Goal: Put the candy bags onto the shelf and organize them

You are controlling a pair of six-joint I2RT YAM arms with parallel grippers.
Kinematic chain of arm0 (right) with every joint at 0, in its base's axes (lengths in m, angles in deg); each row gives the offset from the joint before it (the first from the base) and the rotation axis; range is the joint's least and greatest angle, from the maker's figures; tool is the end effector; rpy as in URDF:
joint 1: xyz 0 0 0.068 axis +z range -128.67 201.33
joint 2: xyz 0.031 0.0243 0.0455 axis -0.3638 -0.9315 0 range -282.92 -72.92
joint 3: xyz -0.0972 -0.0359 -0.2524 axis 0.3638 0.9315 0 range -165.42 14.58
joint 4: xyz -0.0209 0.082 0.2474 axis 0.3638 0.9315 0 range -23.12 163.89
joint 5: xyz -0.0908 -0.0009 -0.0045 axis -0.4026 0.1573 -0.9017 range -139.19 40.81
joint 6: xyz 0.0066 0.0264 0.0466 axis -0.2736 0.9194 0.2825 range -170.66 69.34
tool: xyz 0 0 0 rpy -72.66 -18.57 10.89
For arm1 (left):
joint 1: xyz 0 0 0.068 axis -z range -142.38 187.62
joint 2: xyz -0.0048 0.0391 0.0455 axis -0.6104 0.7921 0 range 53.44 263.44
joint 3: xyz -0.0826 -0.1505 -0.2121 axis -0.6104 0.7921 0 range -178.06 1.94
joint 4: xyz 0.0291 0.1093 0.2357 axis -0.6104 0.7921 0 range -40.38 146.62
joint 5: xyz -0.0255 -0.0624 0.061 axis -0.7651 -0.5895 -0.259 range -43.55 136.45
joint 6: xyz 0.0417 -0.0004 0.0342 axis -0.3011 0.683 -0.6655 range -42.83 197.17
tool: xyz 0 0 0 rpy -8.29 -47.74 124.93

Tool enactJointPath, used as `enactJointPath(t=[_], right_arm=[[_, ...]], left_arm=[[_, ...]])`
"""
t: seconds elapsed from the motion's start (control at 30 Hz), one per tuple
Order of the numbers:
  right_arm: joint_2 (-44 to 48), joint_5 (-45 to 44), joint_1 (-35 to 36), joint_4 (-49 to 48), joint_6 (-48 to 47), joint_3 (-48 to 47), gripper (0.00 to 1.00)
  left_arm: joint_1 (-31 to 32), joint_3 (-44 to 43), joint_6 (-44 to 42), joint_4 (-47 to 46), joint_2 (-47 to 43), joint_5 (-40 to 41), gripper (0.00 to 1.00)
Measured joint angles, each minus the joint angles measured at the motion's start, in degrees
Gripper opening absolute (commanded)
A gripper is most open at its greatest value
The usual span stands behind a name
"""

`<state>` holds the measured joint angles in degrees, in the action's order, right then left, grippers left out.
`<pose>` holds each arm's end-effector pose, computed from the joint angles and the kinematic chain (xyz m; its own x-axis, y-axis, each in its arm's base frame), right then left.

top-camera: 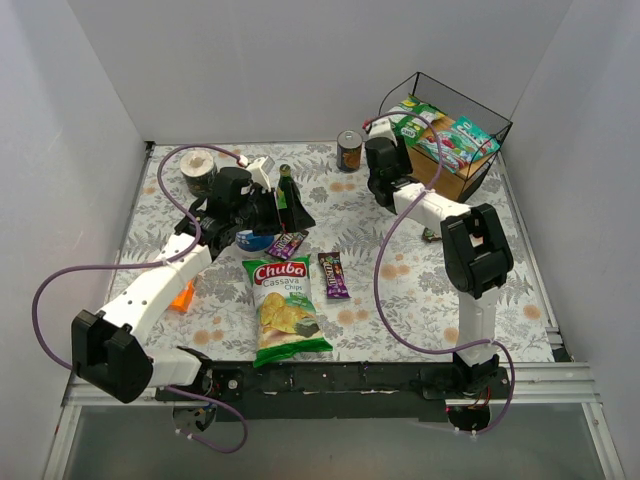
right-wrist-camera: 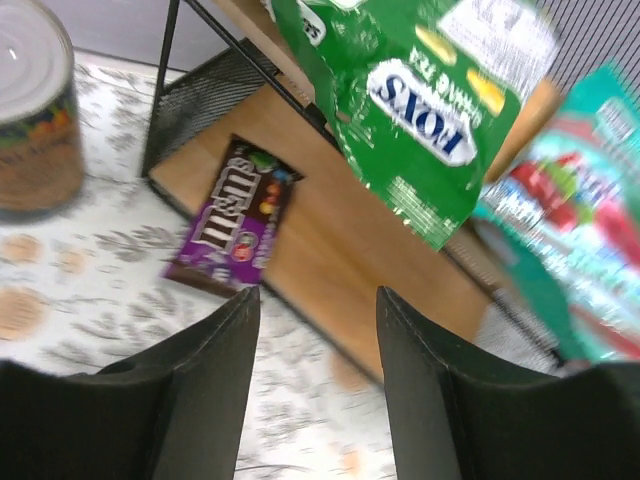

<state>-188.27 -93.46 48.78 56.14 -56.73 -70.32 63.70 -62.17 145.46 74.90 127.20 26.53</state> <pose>0.4271 0.1939 0.2461 -0.3242 -0.2536 -0.9113 0.2201 0.9167 -0.3334 0.2515 -0.1365 0.3236 -0.8073 -0.5774 -0.1220 -0.2321 0.5007 -0.8339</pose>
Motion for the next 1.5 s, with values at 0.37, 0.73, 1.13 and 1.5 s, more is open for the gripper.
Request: enactJointPath(t=[0.37,0.73,1.13,1.5], right_arm=[[0.20,9.55,-0.04,-6.64,-40.87,8.76,0.56],[-3.19,16.41,-0.04,3.41,-48.19,2.93,0.58],[-8.63,18.86,-0.04,7.19,-47.58,2.93,0.54],[-13.44,13.79,-0.04,0.57,-47.65,0.22,0.52]], left_arm=[[0.00,-0.15,0.52,0.44,-0.46,-0.02,0.98],[0.00,-2.93,0.28,1.95,0.42,-0.02,0.98],[0.00,-3.50,0.26,2.82,2.45,-0.24,0.98],[0.00,-3.50,0.26,2.99,2.86,-0.46,0.98]])
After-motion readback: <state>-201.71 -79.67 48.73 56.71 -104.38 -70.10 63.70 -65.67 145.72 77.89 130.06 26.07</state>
